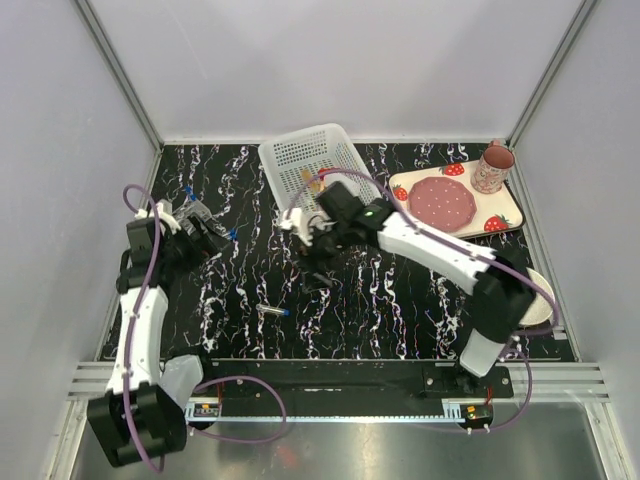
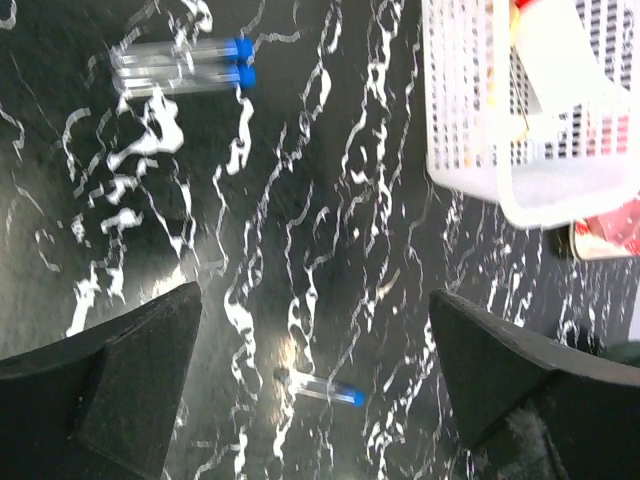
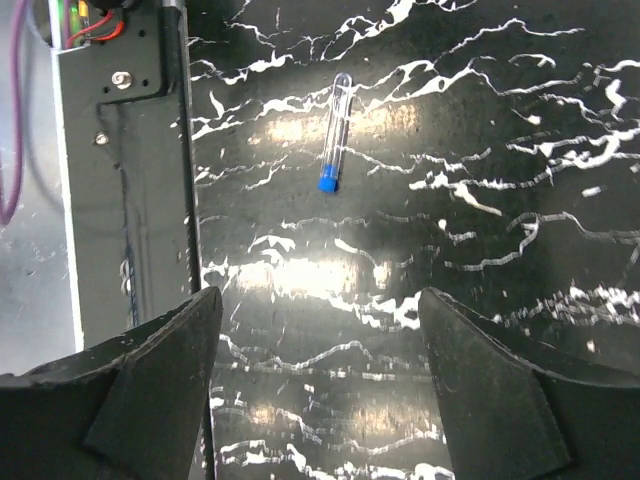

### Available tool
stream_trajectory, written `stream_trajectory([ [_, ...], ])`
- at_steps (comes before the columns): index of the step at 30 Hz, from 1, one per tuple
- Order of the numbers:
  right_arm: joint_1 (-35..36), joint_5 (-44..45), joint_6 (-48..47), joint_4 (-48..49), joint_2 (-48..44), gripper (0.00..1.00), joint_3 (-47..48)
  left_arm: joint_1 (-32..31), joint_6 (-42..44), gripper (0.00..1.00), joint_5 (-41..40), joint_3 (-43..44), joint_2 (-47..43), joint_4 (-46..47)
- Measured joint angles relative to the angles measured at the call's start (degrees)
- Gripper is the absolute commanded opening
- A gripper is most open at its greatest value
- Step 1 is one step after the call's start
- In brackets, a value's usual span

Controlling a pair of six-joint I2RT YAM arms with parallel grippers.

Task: Organize the chemistry lab equipment

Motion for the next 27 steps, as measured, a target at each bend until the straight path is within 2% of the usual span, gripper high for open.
stream_trajectory([
  [3, 4.9, 5.7, 2.6, -1.0, 7.1, 0.75, 5.2, 0.0, 0.0, 0.99, 1.6, -1.8, -6.3, -4.3],
  [5, 7.3, 8.5, 3.4, -2.6, 10.8, 0.66, 7.7, 0.0, 0.3, 0.99, 1.2, -1.7, -9.6, -5.5],
  [8, 10.6, 12.6, 4.1, -7.3, 18.0, 0.62, 15.2, 0.0, -0.7, 0.99, -3.7, -1.4, -13.7, -9.0],
  [15, 14.4, 18.6, 4.2, -13.9, 29.4, 0.64, 30.8, 0.0, -6.0, 0.99, -23.0, -0.2, -18.4, -18.1],
  [17, 15.7, 20.7, 4.2, -15.0, 31.1, 0.69, 32.5, 0.0, -6.8, 0.99, -28.1, 0.9, -19.9, -20.1],
  [18, 16.4, 21.7, 4.3, -15.5, 31.9, 0.75, 33.2, 0.0, -7.1, 0.99, -30.6, 1.5, -20.5, -20.7],
  [24, 19.7, 26.8, 5.1, -18.0, 38.3, 0.76, 39.0, 0.0, -12.0, 0.99, -46.7, 3.3, -25.9, -23.6],
  [27, 20.2, 28.8, 5.1, -18.1, 40.1, 0.76, 40.2, 0.0, -13.3, 0.99, -50.4, 3.3, -27.8, -24.4],
])
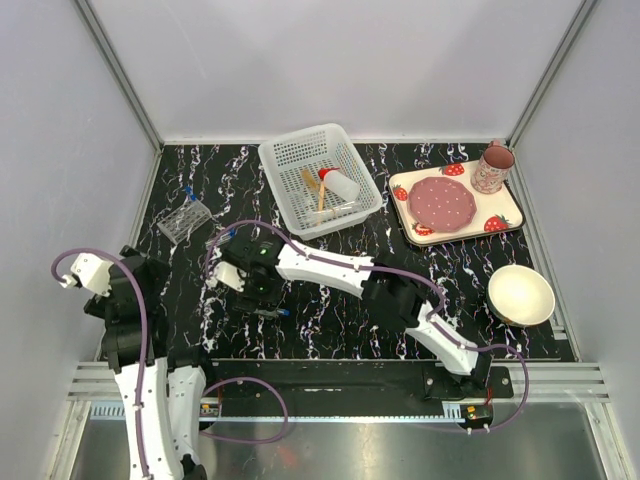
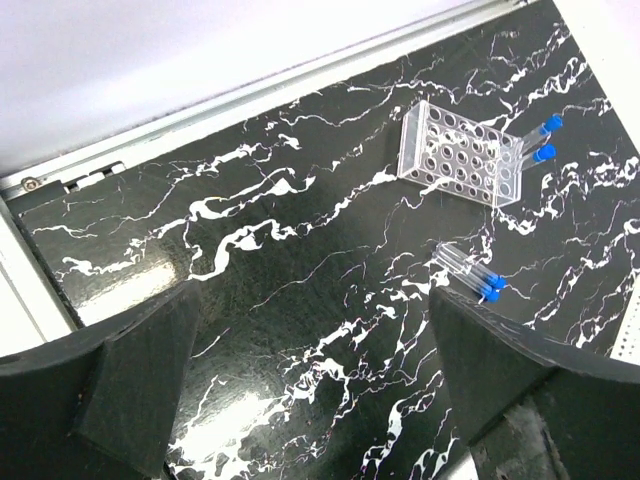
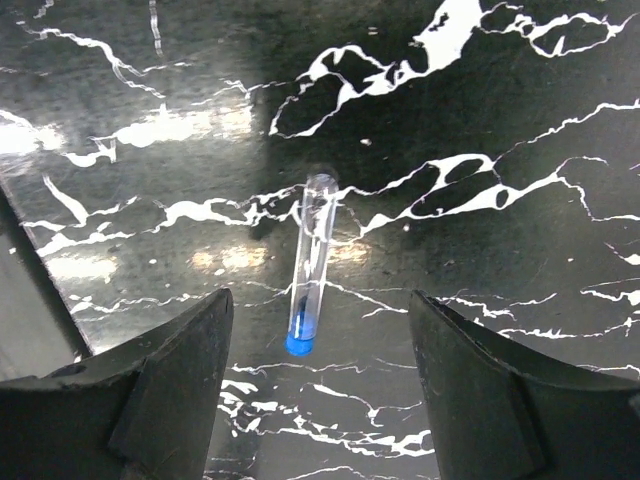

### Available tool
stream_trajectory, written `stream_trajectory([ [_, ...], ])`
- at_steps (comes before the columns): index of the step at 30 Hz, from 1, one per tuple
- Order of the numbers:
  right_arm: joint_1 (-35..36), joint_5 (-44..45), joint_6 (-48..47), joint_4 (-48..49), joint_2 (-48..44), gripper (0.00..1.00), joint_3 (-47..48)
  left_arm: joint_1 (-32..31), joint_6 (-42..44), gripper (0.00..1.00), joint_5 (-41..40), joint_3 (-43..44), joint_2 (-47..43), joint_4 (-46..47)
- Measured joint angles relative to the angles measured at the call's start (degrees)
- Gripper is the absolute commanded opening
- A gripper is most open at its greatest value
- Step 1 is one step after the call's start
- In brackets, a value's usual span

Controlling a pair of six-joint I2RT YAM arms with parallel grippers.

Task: Organize the chemistry lab equipment

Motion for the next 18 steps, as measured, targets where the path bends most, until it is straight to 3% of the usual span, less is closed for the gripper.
stream_trajectory([
  [6, 0.6, 4.0, 0.4, -0.1, 2.7, 0.70, 1.7, 0.0, -0.6, 0.99, -2.6, 0.0, -2.7, -0.1],
  [14, 1.6, 6.8, 1.0, -0.2, 5.0, 0.22, 3.5, 0.0, -0.4, 0.99, -2.6, 0.0, -4.0, -0.2],
  [18, 1.7, 7.9, 1.5, -0.2, 5.0, 0.13, 3.4, 0.0, 0.3, 0.99, -1.5, 0.0, -4.0, -0.2],
])
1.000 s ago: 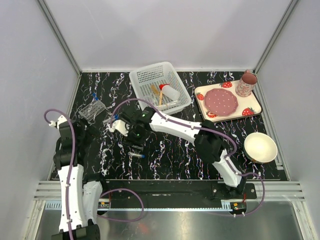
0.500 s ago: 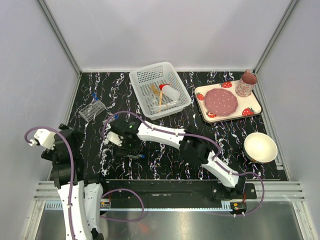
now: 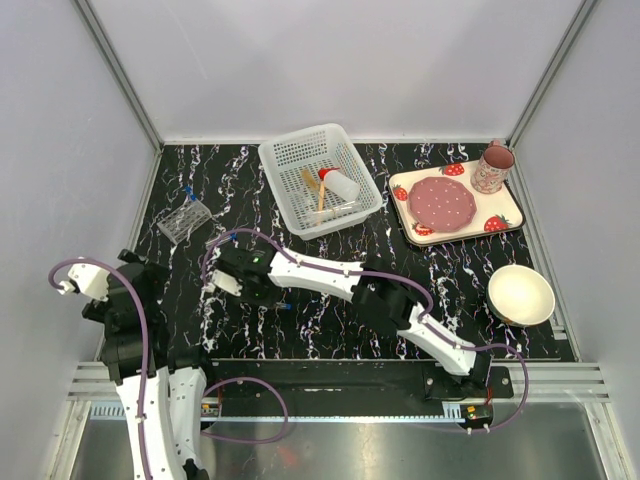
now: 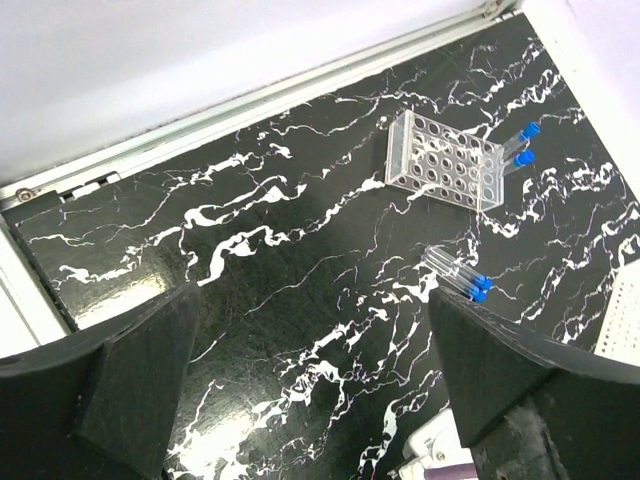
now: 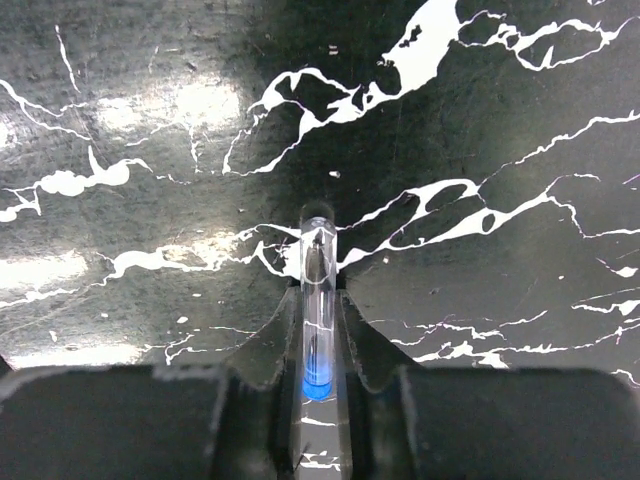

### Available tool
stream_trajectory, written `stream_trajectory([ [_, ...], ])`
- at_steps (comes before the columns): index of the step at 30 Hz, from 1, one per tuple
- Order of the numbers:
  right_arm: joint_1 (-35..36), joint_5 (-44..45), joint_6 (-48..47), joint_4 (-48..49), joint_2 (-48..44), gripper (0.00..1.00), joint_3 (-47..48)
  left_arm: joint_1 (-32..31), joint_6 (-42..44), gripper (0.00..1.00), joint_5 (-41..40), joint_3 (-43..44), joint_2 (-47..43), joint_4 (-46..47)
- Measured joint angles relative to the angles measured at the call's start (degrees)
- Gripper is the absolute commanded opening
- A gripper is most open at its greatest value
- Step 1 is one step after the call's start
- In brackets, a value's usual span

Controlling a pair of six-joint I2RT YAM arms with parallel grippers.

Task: Organize the chemistry lab equipment

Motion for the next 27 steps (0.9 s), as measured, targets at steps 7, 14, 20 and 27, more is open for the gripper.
stream_trajectory([
  [7, -2.3, -6.6, 1.2, 1.4, -3.3, 0.11, -6.5, 0.0, 3.7, 0.99, 9.3, 3.2, 1.6, -1.4],
  [14, -10.7, -20.3, 5.3, 1.7, -13.8, 0.11, -16.8, 0.0, 8.9, 0.99, 31.6, 9.3, 4.6, 1.5],
  [20, -22.8, -32.0, 11.9, 7.4, -30.5, 0.12, -22.9, -0.9, 5.8, 0.99, 55.8, 8.2, 9.5, 10.3],
  [27, -39.1, -46.5, 31.6, 28.1, -45.9, 0.13, -39.8, -23.3, -2.6, 0.99, 60.2, 3.1, 13.3, 24.8],
])
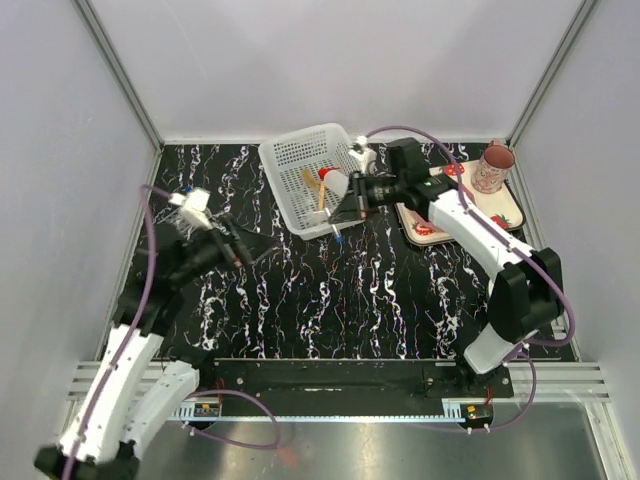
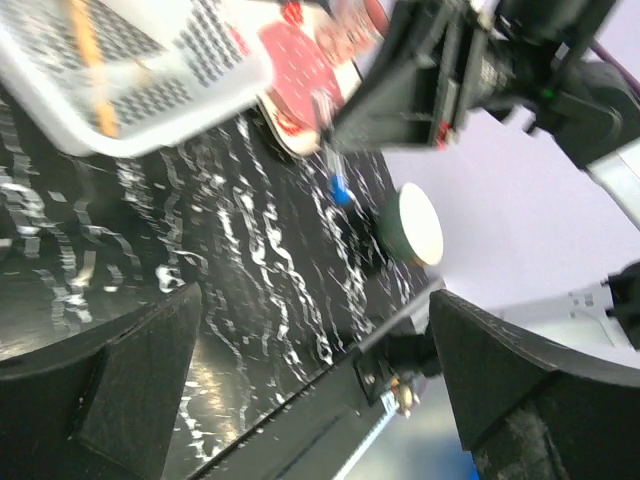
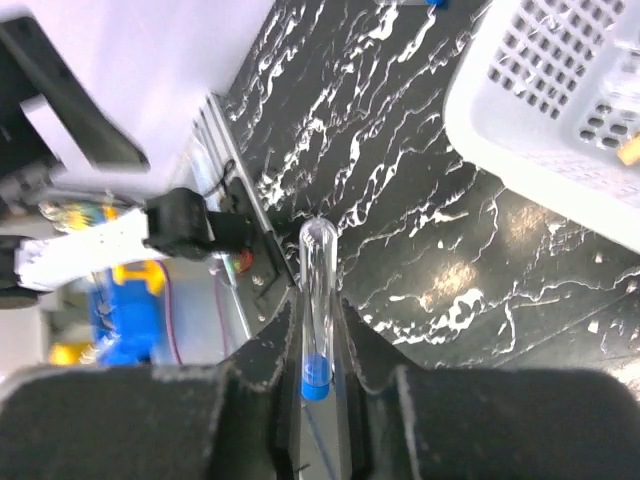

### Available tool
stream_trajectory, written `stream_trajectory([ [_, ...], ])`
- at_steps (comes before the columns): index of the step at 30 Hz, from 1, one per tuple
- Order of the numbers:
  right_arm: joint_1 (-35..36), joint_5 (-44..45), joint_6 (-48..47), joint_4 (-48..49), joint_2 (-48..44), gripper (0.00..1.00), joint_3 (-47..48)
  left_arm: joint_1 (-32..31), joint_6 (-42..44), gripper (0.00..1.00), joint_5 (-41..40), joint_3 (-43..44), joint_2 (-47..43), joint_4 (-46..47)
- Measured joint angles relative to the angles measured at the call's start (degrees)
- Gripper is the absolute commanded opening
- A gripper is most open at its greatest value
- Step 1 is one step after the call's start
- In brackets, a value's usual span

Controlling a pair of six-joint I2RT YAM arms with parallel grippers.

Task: Organize the chemistry lab equipment

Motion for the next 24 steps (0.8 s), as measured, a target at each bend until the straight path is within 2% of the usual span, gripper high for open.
stream_trajectory([
  [4, -6.8, -4.7, 15.5, 14.9, -2.9, 0.13, -12.8, -15.9, -5.9, 0.99, -6.4, -1.9, 8.2, 9.6],
  [7, -10.1, -5.9, 26.0, 24.5, -4.9, 0.14, -20.7, -23.3, -10.3, 0.99, -11.5, -1.9, 16.9, 17.2],
  [10, -13.1, -6.0, 34.5, 31.5, -8.1, 0.14, -26.6, -27.9, -12.8, 0.93, -16.3, -1.0, 25.0, 21.0],
  [15, -15.6, -5.9, 41.8, 38.6, -11.6, 0.14, -29.1, -30.6, -15.3, 0.81, -19.9, 3.0, 35.6, 24.2],
  [20, -15.6, -5.9, 45.1, 42.6, -12.8, 0.14, -29.6, -31.5, -16.6, 0.77, -19.9, 7.6, 43.0, 26.9],
  [24, -15.8, -6.0, 45.9, 43.1, -12.9, 0.14, -30.3, -32.8, -16.9, 0.77, -19.9, 8.8, 44.0, 27.5],
])
